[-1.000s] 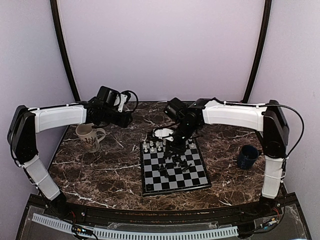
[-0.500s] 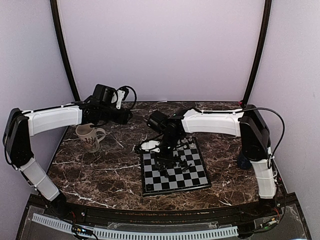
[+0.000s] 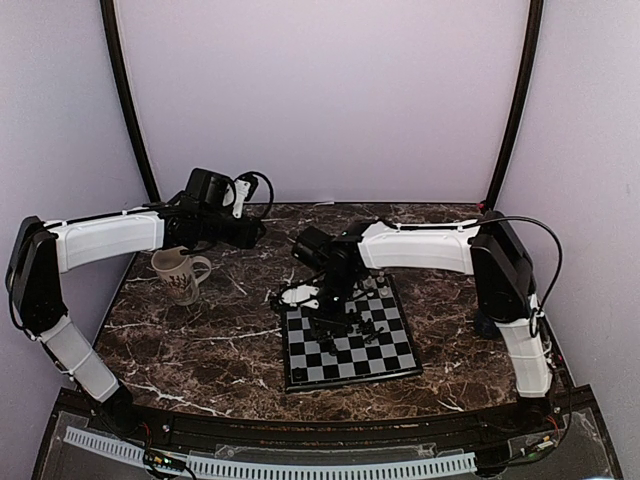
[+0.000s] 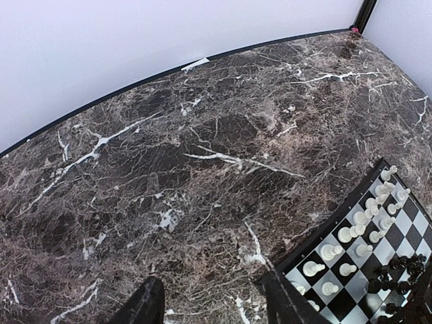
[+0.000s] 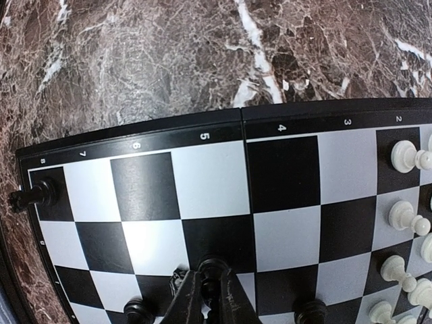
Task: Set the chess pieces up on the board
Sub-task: Pick up the pawn from the chessboard, then place the pawn at h7.
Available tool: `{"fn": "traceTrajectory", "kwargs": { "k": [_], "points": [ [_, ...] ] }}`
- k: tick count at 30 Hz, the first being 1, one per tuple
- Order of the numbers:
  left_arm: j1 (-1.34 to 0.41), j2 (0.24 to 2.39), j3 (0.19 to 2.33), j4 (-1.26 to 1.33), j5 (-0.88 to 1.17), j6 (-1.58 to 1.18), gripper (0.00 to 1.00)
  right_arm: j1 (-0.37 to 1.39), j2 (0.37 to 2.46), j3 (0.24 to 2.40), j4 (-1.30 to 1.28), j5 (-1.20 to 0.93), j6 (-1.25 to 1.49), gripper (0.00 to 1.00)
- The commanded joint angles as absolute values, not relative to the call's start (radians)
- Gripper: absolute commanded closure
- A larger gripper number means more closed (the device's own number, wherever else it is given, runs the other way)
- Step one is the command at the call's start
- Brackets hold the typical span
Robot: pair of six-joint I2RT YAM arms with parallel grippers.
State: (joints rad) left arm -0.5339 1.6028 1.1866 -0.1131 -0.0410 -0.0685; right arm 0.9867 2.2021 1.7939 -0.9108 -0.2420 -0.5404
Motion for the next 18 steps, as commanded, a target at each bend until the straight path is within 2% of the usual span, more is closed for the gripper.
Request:
{"fn": "traceTrajectory", "kwargs": {
  "k": [1,8,18],
  "points": [
    [-0.532,1.574,1.175,-0.107,-0.021,-0.08,0.47,0.993,2.221,1.845,-0.921,-0.248,-0.528,0.9],
    [-0.532,1.573,1.182,-0.113,-0.01,-0.081,0.47,0.994,2.205,1.872,-0.913,-0.242,-0.523,0.97],
    [-0.53,1.552,1.181,-0.115,-0.046,-0.068,0.47,1.006,2.145,1.874,-0.912,-0.262,-0.523,0.98]
  ]
}}
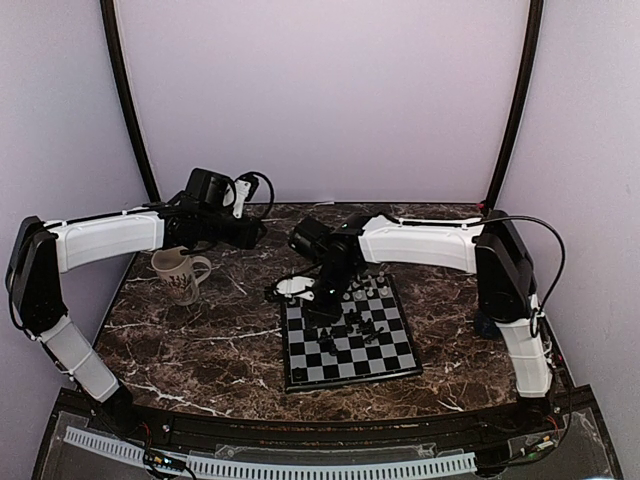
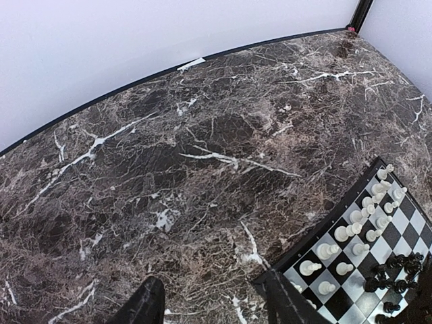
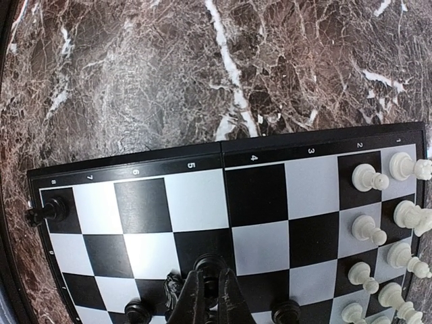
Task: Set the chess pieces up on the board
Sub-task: Place the pawn at h7.
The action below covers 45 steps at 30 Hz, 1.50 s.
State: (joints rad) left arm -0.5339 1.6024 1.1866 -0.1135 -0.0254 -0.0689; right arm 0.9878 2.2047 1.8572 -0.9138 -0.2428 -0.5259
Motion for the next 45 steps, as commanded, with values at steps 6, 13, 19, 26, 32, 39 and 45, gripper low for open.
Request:
{"fn": "traceTrajectory", "kwargs": {
  "k": [6,13,19,26,32,39,45],
  "points": [
    [-0.52,1.539,1.175,-0.112,-0.055,-0.071,0.47,1.053,2.146,1.874,-0.913,-0.257,-0.543,0.98],
    [-0.513,1.537,1.173,-0.108,-0.049,-0.076,0.47,1.092,2.169,1.886,-0.929,-0.238,-0.563,0.99],
    [-0.512,1.535,1.172,-0.111,-0.049,-0.074,0.47,1.109,2.177,1.864,-0.932,-0.238,-0.571,0.99],
    [-0.512,1.535,1.17,-0.111,-0.051,-0.069,0.47,1.113,2.203,1.88,-0.938,-0.232,-0.566,0.99],
    [-0.512,1.537,1.17,-0.112,-0.051,-0.067,0.47,1.127,2.213,1.874,-0.972,-0.288,-0.597,0.99],
    [-0.512,1.542,1.17,-0.113,-0.055,-0.066,0.47,1.136,2.228,1.868,-0.972,-0.302,-0.6,0.98],
    [-0.512,1.544,1.17,-0.113,-0.055,-0.066,0.47,1.138,2.241,1.871,-0.96,-0.287,-0.592,0.98]
  ]
}}
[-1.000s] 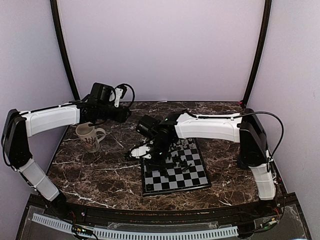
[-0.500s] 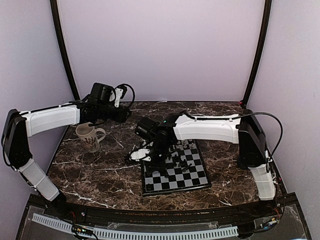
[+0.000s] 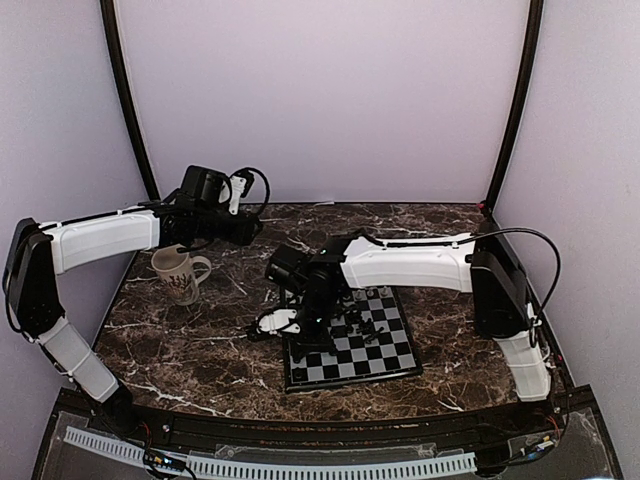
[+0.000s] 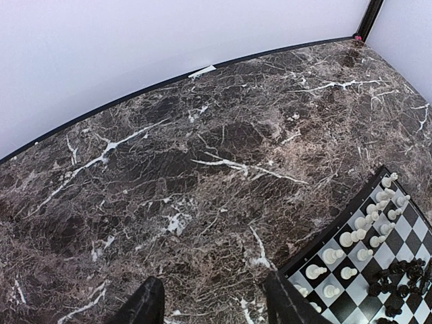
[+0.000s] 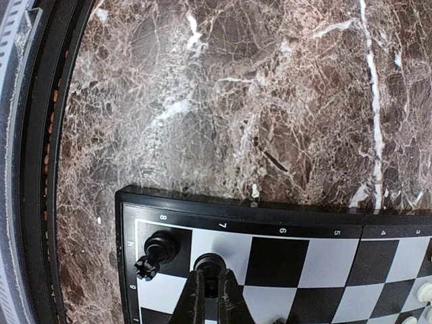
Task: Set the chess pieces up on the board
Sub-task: Place the pawn at h7.
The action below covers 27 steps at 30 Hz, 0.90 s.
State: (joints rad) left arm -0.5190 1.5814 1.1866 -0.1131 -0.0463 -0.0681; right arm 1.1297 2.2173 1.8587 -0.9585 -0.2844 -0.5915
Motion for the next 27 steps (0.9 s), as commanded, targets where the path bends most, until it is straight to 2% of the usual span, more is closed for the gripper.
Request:
{"fn": "traceTrajectory", "kwargs": {
  "k": [1,11,17,23,27],
  "points": [
    [-0.511,1.545,1.17,-0.112,-0.053,-0.066,0.47,1.138,2.244,1.871,-0.957,-0.281,-0.59,0.98],
    [-0.512,1.554,1.173,-0.115,-0.041,-0.069,0.47,1.138,2.26,1.867,-0.943,-0.279,-0.583,0.95],
    [-0.512,1.561,1.177,-0.118,-0.037,-0.067,0.47,1.136,2.243,1.883,-0.955,-0.272,-0.572,0.74],
    [-0.512,1.567,1.178,-0.12,-0.03,-0.068,0.47,1.087,2.145,1.891,-1.002,-0.302,-0.565,0.69],
    [-0.512,1.57,1.181,-0.122,-0.025,-0.068,0.47,1.04,2.044,1.798,-0.986,-0.293,-0.564,0.67]
  ]
}}
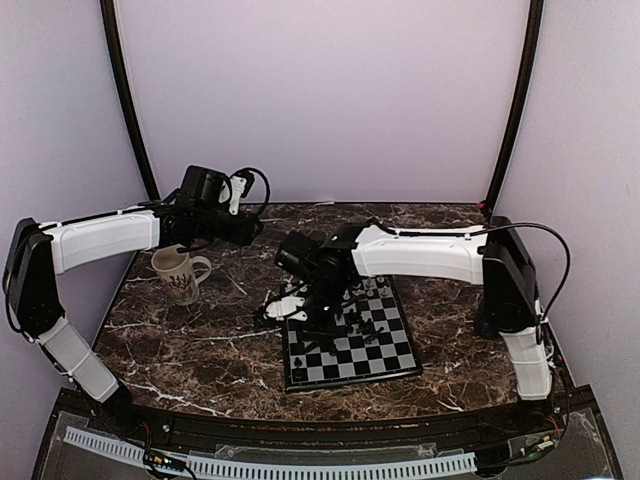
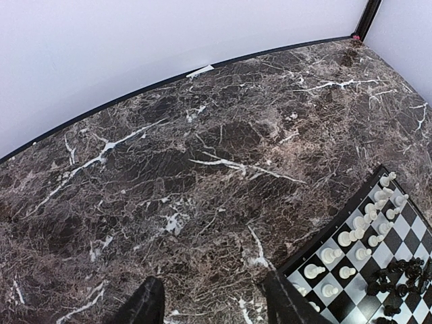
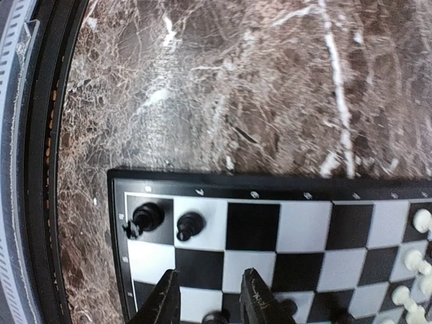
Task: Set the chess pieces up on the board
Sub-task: Place the pawn at h7, then pick up the bishop from the chessboard.
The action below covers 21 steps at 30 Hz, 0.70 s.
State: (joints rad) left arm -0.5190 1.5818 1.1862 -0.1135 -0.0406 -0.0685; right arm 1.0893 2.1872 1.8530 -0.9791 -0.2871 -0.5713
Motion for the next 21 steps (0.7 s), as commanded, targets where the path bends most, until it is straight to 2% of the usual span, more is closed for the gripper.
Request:
{"fn": "traceTrajectory", "kwargs": {
  "k": [1,8,21],
  "points": [
    [-0.512,1.571,1.181,-0.122,-0.026,-0.067,0.47,1.031,2.021,1.764,-0.976,-0.284,-0.564,0.67],
    [-0.511,1.573,1.183,-0.125,-0.025,-0.064,0.47,1.009,1.951,1.575,-0.935,-0.217,-0.574,0.68],
    [-0.511,1.571,1.184,-0.128,-0.022,-0.061,0.47,1.009,2.027,1.594,-0.905,-0.207,-0.571,0.66]
  ]
}}
